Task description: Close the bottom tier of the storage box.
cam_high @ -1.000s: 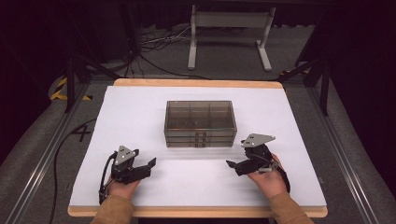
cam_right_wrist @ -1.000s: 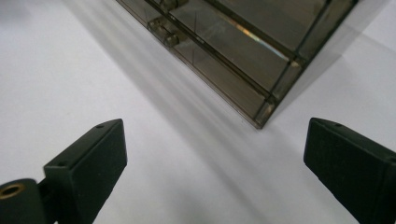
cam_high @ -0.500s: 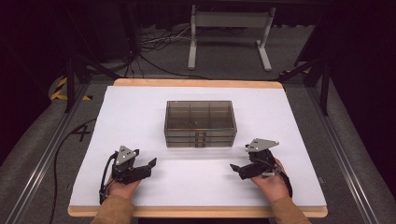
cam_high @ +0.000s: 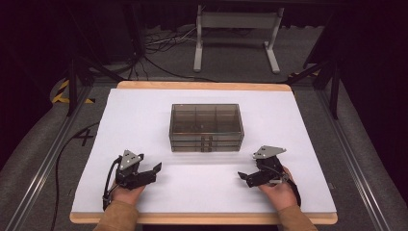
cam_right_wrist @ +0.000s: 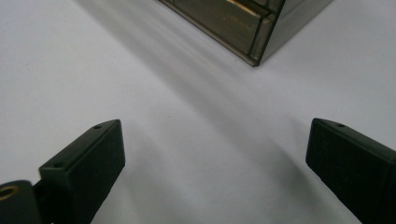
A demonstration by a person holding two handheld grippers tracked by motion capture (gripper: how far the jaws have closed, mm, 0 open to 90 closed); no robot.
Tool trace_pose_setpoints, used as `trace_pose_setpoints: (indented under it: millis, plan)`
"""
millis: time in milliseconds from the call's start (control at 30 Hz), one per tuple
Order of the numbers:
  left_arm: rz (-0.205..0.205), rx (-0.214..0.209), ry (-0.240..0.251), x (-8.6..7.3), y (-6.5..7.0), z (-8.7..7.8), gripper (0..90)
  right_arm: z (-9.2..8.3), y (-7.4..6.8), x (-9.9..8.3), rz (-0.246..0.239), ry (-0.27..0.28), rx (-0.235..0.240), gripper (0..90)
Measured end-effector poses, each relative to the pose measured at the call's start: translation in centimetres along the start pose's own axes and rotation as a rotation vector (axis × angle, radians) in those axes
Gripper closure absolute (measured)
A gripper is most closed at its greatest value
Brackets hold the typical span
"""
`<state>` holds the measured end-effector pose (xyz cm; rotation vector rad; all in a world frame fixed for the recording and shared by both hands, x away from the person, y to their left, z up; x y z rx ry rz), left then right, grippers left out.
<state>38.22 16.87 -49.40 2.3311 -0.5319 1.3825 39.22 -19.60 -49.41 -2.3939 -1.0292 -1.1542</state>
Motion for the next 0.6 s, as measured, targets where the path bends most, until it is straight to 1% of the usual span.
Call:
trace_pose_setpoints:
  millis: [133,367,567,600]
  plan:
    - [-0.001,-0.001,-0.002,0.0,-0.01,0.01,22.9,0.1,-0.02,-0.23,0.001,-0.012,-0.003,4.7]
    - [0.0,-0.001,-0.004,0.0,0.01,0.06,22.9,0.09,0.07,-0.55,0.019,-0.029,-0.015,4.5]
    - [-0.001,-0.006,-0.011,-0.02,-0.02,0.07,22.9,0.04,-0.02,-0.54,0.029,-0.019,-0.015,4.5]
    - [0.002,-0.005,-0.01,-0.01,-0.06,0.08,22.8,-0.02,-0.04,-0.44,0.028,-0.009,-0.013,4.6]
Point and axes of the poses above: each handheld gripper's, and its own axes: z roughly forward along the jaws, x roughly out of its top, y roughly to its right, the point moved 7 cm from there along z, roughly forward along the jaws, and after that the axes turned 6 degrees about y, right-handed, at the moved point
